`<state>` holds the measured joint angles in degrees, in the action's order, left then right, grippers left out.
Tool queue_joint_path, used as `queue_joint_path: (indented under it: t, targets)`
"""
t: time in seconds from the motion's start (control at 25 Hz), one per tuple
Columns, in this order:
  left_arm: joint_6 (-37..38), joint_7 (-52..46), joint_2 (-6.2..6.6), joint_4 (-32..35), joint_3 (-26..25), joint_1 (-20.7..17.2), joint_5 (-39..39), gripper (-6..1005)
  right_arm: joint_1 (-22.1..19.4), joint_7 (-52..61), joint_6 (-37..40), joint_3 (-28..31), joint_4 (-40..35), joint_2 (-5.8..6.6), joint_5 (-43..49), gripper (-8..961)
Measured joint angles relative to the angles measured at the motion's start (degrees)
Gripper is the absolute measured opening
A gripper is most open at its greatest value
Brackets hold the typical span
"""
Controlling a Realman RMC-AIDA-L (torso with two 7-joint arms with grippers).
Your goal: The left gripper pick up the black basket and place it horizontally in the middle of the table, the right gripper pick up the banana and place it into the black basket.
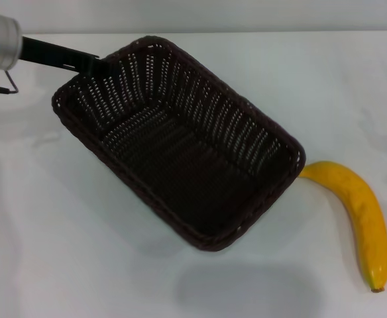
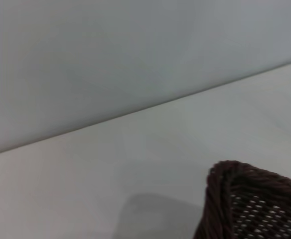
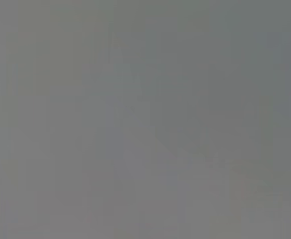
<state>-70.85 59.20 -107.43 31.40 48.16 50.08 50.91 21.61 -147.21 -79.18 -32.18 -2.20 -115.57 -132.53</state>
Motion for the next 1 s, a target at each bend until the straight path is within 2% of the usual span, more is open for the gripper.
queue_joint_path:
  t: [0.24, 0.4, 0.52, 0.88, 1.0]
  targets:
    - [-2.2, 2.1, 1.56, -0.1, -3.2, -3.8, 6.5, 195, 0.3, 0.0, 0.0, 0.1, 0.0, 0.00, 0.0, 784]
    - [-5.0, 6.3, 1.79, -0.5, -9.5, -7.2, 12.1, 190, 0.4, 0.0, 0.1, 0.1, -0.2, 0.00, -0.1, 784]
    - [-6.4, 8.6, 1.77, -0.8, -11.9, -10.0, 17.8, 188, 0.5, 0.0, 0.4, 0.1, -0.3, 0.04, -0.2, 784]
    - [-7.7, 12.1, 0.39, -5.5, -12.6, -15.4, 30.8, 189, 0.9, -0.1, 0.8, 0.1, -0.5, 0.09, -0.3, 784]
    - [-7.4, 13.3, -1.03, -8.6, -12.6, -17.8, 37.3, 190, 1.0, -0.2, 0.9, 0.1, -0.5, 0.09, -0.2, 784]
